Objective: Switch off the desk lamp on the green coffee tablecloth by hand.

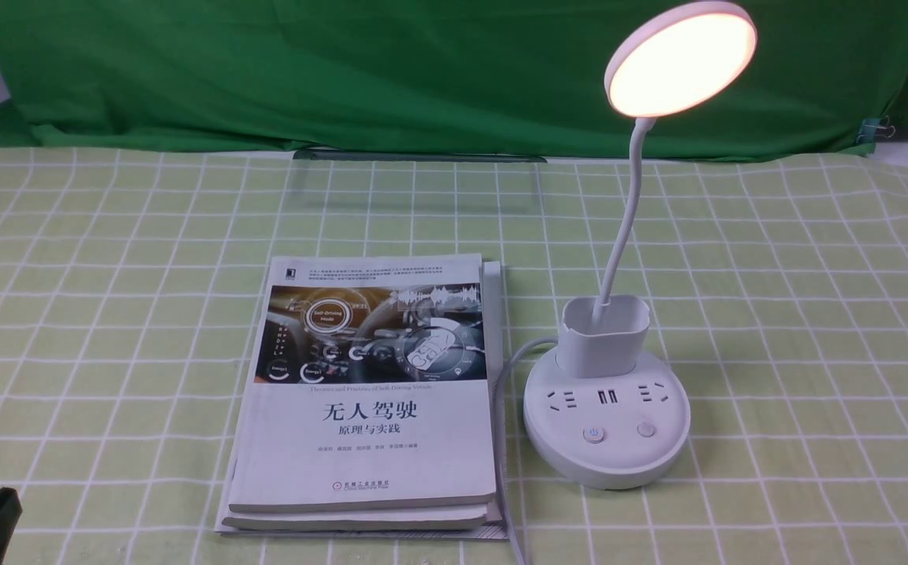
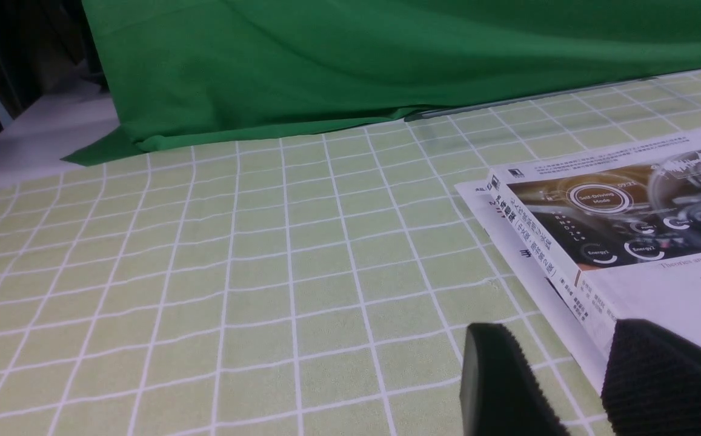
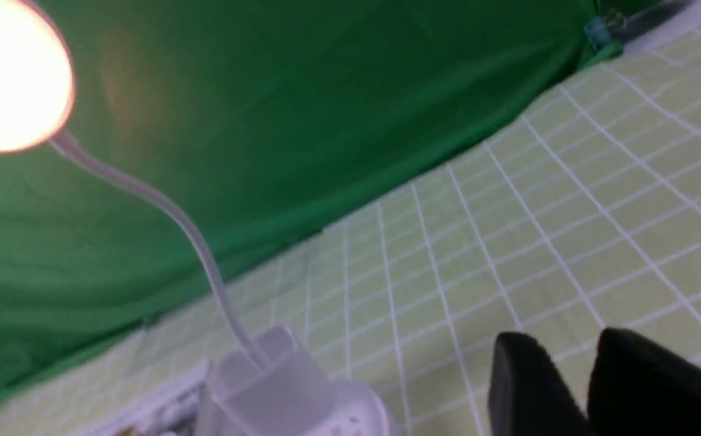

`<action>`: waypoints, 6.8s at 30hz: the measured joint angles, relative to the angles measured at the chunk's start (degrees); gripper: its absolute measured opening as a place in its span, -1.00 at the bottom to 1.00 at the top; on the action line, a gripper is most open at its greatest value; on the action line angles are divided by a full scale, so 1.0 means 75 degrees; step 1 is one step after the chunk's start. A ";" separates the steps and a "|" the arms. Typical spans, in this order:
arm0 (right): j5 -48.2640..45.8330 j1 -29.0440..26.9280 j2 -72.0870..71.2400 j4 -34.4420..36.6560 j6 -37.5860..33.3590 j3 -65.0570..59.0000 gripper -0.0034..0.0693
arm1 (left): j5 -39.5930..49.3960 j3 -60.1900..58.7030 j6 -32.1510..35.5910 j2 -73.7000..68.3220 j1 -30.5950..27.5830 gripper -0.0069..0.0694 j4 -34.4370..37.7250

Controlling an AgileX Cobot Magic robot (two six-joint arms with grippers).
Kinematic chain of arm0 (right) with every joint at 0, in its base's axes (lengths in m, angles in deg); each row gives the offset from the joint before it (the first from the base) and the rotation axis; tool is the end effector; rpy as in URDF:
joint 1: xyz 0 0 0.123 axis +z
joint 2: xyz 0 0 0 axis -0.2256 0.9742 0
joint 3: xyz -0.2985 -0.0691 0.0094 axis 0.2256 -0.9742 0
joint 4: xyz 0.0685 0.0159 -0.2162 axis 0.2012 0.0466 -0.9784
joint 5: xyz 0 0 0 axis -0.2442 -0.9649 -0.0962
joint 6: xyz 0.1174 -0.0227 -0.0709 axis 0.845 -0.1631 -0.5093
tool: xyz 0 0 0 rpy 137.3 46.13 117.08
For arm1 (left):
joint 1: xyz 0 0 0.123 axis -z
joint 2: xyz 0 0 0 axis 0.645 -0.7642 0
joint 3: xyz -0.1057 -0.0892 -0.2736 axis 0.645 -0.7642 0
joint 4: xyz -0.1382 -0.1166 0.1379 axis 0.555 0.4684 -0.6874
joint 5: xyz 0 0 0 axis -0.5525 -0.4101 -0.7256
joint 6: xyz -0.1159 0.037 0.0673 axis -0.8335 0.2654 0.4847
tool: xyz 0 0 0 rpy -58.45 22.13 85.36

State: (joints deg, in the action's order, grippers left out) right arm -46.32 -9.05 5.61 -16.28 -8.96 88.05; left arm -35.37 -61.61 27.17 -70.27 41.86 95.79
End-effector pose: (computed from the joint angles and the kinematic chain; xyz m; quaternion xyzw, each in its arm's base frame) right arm 0.0576 0.0029 0.2195 0.1479 0.6483 0.2107 0.7165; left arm 0.0567 -0.0059 0.1848 0.0912 0.7470 0.0399 0.6573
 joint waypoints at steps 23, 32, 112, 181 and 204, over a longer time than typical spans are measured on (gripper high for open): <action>-0.5879 0.1710 0.8780 -0.0144 -0.3066 0.6658 -0.78 | 0.0000 0.0000 0.0000 0.0000 0.0000 -0.18 0.0000; -0.5874 0.3114 1.1988 -0.0505 -0.3105 0.8431 -0.78 | 0.0000 0.0000 0.0000 0.0000 0.0000 -0.18 0.0000; -0.5376 0.3264 1.3986 -0.0966 -0.2818 0.9085 -0.78 | 0.0000 0.0000 0.0000 0.0000 0.0000 -0.18 0.0000; -0.1907 -0.0443 0.0003 -0.1341 -0.3632 0.0010 -0.79 | 0.0000 0.0000 0.0000 0.0000 0.0000 -0.18 0.0025; -0.2130 -0.0457 0.0003 -0.1335 -0.3607 0.0002 -0.79 | 0.0000 0.0000 0.0000 0.0000 0.0000 -0.18 0.0025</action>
State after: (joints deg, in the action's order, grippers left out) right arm -62.30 -12.48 5.63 -26.29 -36.02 88.06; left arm -35.37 -61.61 27.17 -70.27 41.86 95.98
